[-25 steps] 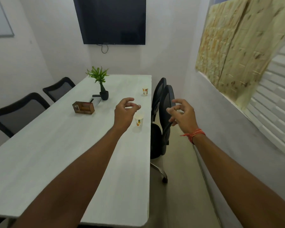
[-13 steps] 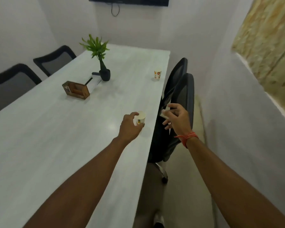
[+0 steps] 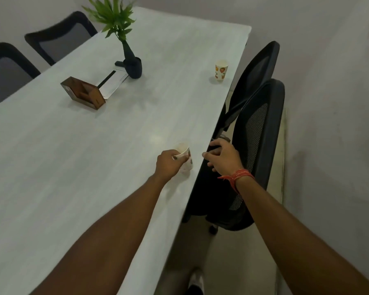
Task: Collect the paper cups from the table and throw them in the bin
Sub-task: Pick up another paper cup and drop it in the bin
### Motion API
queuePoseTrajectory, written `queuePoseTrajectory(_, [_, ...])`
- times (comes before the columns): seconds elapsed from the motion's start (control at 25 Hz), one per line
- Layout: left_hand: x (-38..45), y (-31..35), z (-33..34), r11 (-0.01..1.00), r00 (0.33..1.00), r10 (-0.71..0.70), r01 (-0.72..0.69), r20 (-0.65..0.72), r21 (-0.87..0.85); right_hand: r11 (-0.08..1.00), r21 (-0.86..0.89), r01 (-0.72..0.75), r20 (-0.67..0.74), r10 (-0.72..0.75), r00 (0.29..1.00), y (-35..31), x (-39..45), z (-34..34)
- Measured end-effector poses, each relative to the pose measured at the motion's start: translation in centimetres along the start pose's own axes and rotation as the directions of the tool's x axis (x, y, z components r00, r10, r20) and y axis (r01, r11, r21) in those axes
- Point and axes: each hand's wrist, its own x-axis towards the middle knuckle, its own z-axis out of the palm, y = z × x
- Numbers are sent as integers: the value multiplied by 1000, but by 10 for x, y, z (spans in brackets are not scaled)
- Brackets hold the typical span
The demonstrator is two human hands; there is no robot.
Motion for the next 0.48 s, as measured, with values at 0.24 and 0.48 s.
queuePoseTrajectory(0.24, [-55,52,-61,944,958,216,-155,191,-291,969,-74,236,35,-234,972,-48,-58,14])
queuePoseTrajectory(0.48, [-196,62,-173,775,931,359,-340,-72,-533,914,102,392,-381,-328,864,-105,-213,27])
